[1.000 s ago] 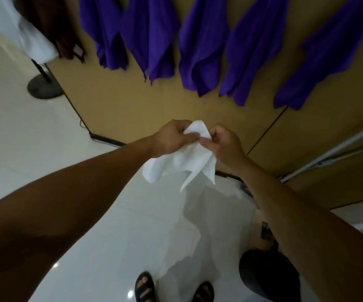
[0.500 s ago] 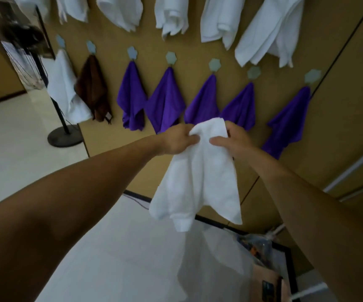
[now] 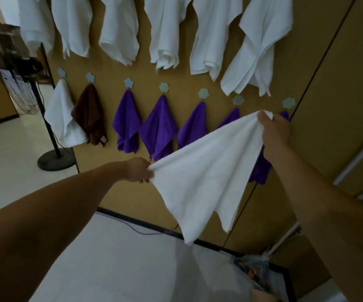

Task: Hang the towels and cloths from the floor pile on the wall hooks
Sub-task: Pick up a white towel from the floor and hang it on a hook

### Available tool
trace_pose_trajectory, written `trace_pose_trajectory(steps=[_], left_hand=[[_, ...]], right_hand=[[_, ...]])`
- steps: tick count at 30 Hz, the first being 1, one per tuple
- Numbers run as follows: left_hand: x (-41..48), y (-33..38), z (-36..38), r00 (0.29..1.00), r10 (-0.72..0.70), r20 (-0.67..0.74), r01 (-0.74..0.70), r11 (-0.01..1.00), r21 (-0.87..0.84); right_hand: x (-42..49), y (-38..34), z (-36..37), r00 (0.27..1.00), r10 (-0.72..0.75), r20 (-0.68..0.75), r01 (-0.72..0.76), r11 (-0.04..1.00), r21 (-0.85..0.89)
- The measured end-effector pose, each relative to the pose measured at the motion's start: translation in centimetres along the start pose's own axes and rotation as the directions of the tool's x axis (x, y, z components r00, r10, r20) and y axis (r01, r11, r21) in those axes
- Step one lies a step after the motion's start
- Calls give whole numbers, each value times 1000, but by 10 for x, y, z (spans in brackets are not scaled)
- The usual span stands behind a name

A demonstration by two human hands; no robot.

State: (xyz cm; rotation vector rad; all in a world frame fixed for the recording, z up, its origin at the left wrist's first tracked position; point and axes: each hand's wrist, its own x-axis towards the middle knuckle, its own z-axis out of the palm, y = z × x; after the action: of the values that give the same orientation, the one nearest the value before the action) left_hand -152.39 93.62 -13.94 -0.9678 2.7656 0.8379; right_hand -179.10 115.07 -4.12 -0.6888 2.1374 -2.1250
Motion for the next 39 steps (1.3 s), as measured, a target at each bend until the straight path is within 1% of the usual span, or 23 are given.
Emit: trace_pose_trajectory(steps=[2, 4, 5, 7, 8, 9, 10, 11, 12, 13, 14, 15, 17, 18, 19, 23, 25, 28, 31, 34, 36, 39], left_hand=[[2, -7, -18, 995, -34, -93, 24, 995, -100], [2, -7, -37, 978, -69, -197, 26, 977, -211], [2, -4, -45, 961, -63, -269, -3, 971, -239], [7, 3, -54, 910, 5, -414, -100, 973, -209], [8, 7, -56, 905, 25, -425, -102, 982, -160], [8, 9, -56, 922, 13, -387, -48, 996, -80], [7, 9, -53, 945, -20, -328, 22, 1000, 1], [7, 7, -52, 950, -16, -310, 34, 998, 53], [6, 4, -53, 929, 43, -368, -14, 997, 81], [7, 1, -54, 879, 98, -467, -66, 994, 86], [8, -1, -55, 824, 107, -557, -91, 994, 57], [9, -2, -55, 820, 65, -568, -89, 996, -14], [16, -4, -48, 898, -27, -439, -50, 985, -162], [20, -6, -45, 925, -44, -377, -35, 979, -199], [22, -7, -43, 935, -37, -352, -43, 975, -217], [23, -2, -46, 925, -72, -373, -55, 947, -318], [25, 4, -49, 928, -88, -363, -66, 918, -390], [22, 11, -52, 939, -89, -332, -57, 912, -405], [19, 24, -57, 925, -115, -362, -39, 919, -392], [18, 37, -57, 893, -126, -433, -97, 884, -458], [16, 46, -55, 870, -100, -483, -192, 834, -518], [14, 63, -52, 804, -131, -581, -347, 689, -636]], right_hand=[[11, 13, -12, 1000, 21, 21, -18, 990, -139], [18, 22, -23, 994, 92, 62, -74, 966, -246], [18, 24, -28, 994, 100, 49, -85, 966, -246], [14, 27, -33, 1000, 12, -8, -14, 977, -213], [11, 35, -36, 999, -37, 14, 40, 959, -280], [4, 43, -39, 997, -34, 75, 60, 921, -385], [-2, 55, -44, 990, 6, 141, 62, 878, -475], [-6, 64, -49, 985, 52, 166, 37, 870, -492], [-8, 71, -53, 986, 53, 159, 25, 893, -450], [-10, 72, -55, 993, 34, 116, 13, 925, -380], [-12, 73, -54, 996, 19, 82, 9, 944, -330], [-15, 72, -52, 997, 28, 76, -3, 949, -315], [-20, 74, -51, 990, 84, 110, -43, 942, -333], [-20, 74, -52, 989, 95, 112, -52, 940, -338], [-18, 70, -54, 990, 92, 105, -52, 940, -338], [-13, 53, -60, 997, 42, 70, -20, 956, -293], [-12, 49, -64, 998, 45, 43, -31, 956, -291], [-15, 51, -69, 998, 57, -21, -61, 959, -277], [-18, 51, -71, 992, 71, -101, -91, 974, -209], [-18, 49, -73, 983, 95, -154, -110, 990, -91], [-19, 46, -74, 977, 97, -193, -101, 995, -11], [-20, 42, -76, 980, 87, -179, -83, 996, 31]])
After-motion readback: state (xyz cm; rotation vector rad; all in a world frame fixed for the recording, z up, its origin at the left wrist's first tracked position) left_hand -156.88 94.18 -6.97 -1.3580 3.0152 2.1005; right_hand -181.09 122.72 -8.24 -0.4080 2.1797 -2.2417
